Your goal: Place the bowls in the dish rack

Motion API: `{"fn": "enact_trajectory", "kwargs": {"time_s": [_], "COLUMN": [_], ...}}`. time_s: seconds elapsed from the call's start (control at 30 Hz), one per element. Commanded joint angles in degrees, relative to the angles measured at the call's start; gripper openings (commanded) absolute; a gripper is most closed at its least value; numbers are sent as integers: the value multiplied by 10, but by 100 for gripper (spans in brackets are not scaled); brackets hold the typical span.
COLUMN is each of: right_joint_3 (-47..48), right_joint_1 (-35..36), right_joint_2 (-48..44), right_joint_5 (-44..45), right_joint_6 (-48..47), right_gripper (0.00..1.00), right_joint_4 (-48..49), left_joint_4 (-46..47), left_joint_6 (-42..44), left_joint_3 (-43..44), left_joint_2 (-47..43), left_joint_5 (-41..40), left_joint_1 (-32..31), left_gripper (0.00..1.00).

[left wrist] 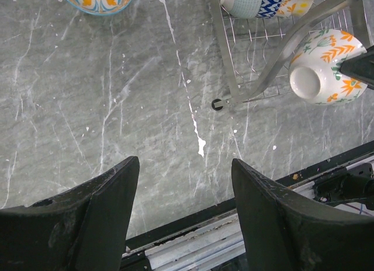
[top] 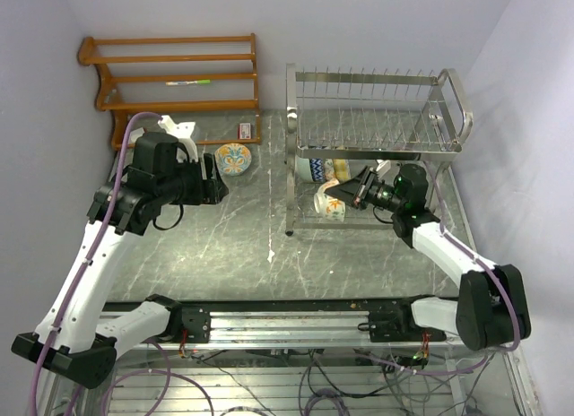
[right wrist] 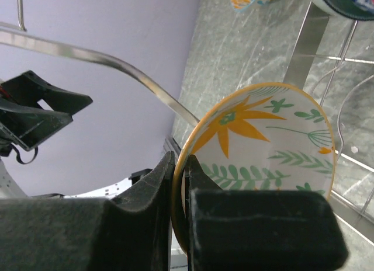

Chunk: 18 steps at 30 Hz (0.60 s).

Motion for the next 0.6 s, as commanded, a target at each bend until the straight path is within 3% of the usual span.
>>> {"fn": "enact_trajectory", "kwargs": {"time_s": [0.0,0.2,0.57], "right_joint_3": [0,-17,-25], "right_joint_1": [-13,-13,12], "right_joint_2": [34,113,190], "right_joint_5": [-31,-6,66], "right_joint_6": [70,165,207], "right_gripper": [0,0,0], "right_joint_4": [162,339,427], "left_joint_4": [10,15,30], "left_joint_6": [-7,-6,-11], "left_joint_3": [13,27,19], "left_joint_2": [5,23,40], "left_joint_5": [-7,-9,-10], "left_joint_1": [3,3,3], "left_gripper": [75,75,75]}}
